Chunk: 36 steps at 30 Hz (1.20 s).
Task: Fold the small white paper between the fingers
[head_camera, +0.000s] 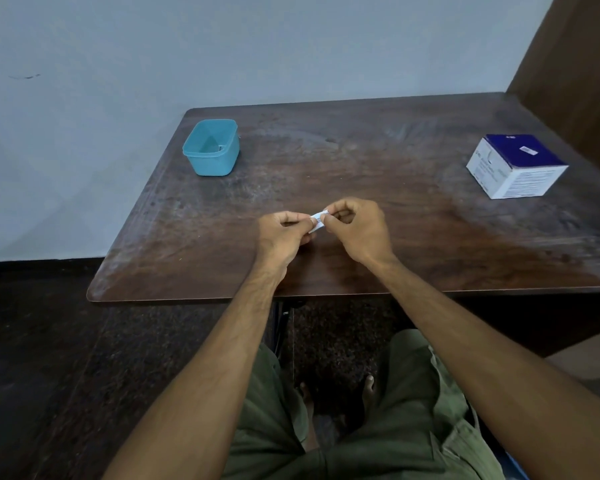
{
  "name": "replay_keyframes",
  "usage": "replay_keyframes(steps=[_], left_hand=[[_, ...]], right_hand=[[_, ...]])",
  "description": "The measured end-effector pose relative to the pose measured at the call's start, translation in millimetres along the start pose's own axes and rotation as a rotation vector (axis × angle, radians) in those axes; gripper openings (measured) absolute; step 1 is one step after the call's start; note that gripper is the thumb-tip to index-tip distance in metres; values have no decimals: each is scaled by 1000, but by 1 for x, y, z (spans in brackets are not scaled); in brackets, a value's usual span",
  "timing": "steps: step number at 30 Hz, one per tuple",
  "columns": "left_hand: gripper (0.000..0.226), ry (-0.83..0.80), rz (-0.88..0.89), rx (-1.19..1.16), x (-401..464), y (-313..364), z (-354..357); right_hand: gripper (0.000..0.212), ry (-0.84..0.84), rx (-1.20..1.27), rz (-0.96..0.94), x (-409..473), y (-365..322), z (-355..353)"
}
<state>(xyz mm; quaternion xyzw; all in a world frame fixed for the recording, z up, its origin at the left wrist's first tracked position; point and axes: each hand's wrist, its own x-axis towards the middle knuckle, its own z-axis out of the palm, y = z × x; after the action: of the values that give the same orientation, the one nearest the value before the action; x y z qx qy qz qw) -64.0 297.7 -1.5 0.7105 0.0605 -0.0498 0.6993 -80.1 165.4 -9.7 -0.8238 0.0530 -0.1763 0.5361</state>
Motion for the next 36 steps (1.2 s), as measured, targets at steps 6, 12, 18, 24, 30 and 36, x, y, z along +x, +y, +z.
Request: replay_keyframes(steps=[6,12,18,24,30,36], left_hand=[[4,113,60,119,-4,3,18],[8,163,87,183,-5,1,29],[16,58,85,-24,-13,0,34],[13,-21,39,-122,-21,7,39],[10,-69,-3,-136,-24,5,45],[10,-131,-16,-128,-27,7,54]], right_hand=[[5,83,-262,-221,-15,0,-1],[11,129,-340,-304,-24,3,-2],[15,168,-295,-269,-25,3,-8],[16,132,-299,-245,-29,5,-16],[13,155,-341,-241,-33,10,-23],[14,159,-425,-240,-32,11,-39]])
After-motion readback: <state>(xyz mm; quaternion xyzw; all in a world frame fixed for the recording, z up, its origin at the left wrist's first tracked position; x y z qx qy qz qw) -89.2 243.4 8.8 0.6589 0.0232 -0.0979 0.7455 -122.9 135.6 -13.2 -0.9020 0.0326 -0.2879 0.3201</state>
